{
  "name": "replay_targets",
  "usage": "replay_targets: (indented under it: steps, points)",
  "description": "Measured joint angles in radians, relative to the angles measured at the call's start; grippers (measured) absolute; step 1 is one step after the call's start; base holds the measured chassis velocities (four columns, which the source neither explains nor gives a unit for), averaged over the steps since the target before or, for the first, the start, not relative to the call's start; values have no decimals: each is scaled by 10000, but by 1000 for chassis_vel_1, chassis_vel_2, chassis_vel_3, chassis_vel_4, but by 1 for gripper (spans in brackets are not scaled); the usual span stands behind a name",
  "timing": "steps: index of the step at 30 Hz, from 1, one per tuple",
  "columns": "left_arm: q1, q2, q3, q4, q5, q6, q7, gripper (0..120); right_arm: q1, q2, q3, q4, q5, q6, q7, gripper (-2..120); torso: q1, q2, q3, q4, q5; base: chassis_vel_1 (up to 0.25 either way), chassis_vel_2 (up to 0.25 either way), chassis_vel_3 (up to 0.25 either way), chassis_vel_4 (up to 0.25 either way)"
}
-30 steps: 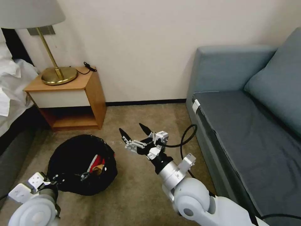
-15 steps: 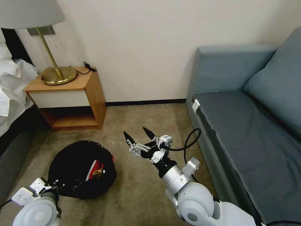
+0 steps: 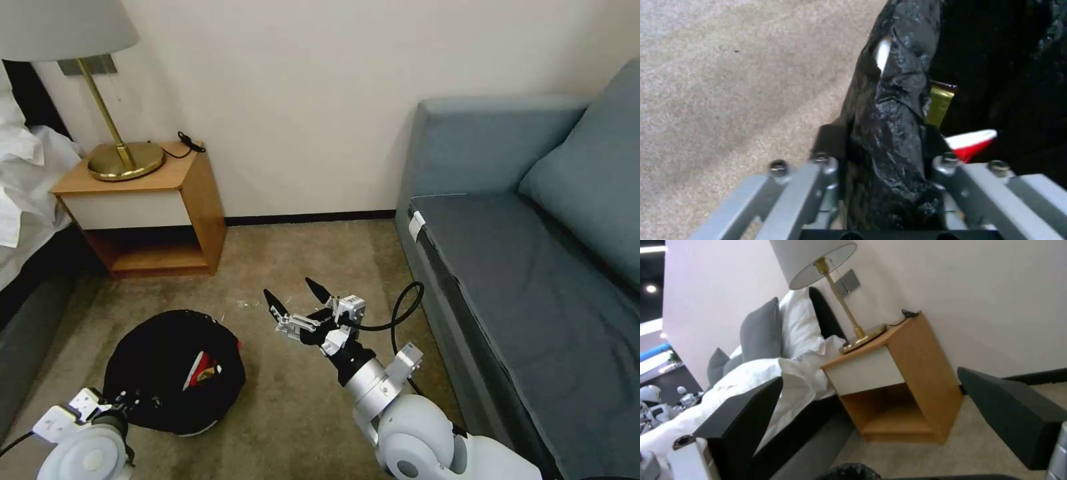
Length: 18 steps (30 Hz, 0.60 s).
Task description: Pick up the trash bin, then pick up the garbage on the floor and place it into the trash bin.
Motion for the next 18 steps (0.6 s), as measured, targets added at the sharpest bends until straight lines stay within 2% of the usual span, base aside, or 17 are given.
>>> replay_targets:
  steps: [3, 4, 5, 6, 8, 9, 12, 13, 17, 18]
  points:
    - [-1, 0, 3, 8, 5, -3, 4, 37, -21, -5, 12, -11, -45, 12, -16, 100, 0, 0, 0, 0, 1, 0, 0, 0, 0]
    - [-3, 12, 5, 8, 51, -5, 4, 43, -37, -6, 45, -35, -83, 15, -26, 100, 0, 0, 0, 0, 1, 0, 0, 0, 0]
    - [-3, 12, 5, 8, 51, -5, 4, 43, -37, -6, 45, -35, -83, 15, -26, 100, 0, 0, 0, 0, 1, 0, 0, 0, 0]
    - [-4, 25, 7, 9, 249, -21, 22, 51, -50, -5, 64, -57, -113, 16, -37, 100, 0, 0, 1, 0, -2, 0, 0, 0, 0]
    - [42, 38, 64, 21, 1062, -198, 150, 61, -75, -3, 92, -63, -156, 17, -52, 100, 0, 0, 1, -1, -2, 0, 0, 0, 0]
    - [42, 38, 64, 21, 1062, -198, 150, 61, -75, -3, 92, -63, -156, 17, -52, 100, 0, 0, 1, -1, -2, 0, 0, 0, 0]
    - [266, 31, 89, -227, 1976, -338, 229, 74, -78, -35, 95, -109, -330, 13, -9, 100, 0, 0, 1, 0, -1, 0, 0, 0, 0]
    - [266, 31, 89, -227, 1976, -338, 229, 74, -78, -35, 95, -109, -330, 13, -9, 100, 0, 0, 1, 0, -1, 0, 0, 0, 0]
    - [849, -135, 104, -768, 3903, -960, 929, 90, 24, -100, 100, -107, -378, -35, 27, 100, 0, 0, 1, -1, -2, 0, 0, 0, 0]
    - [849, -135, 104, -768, 3903, -960, 929, 90, 24, -100, 100, -107, -378, -35, 27, 100, 0, 0, 1, -1, -2, 0, 0, 0, 0]
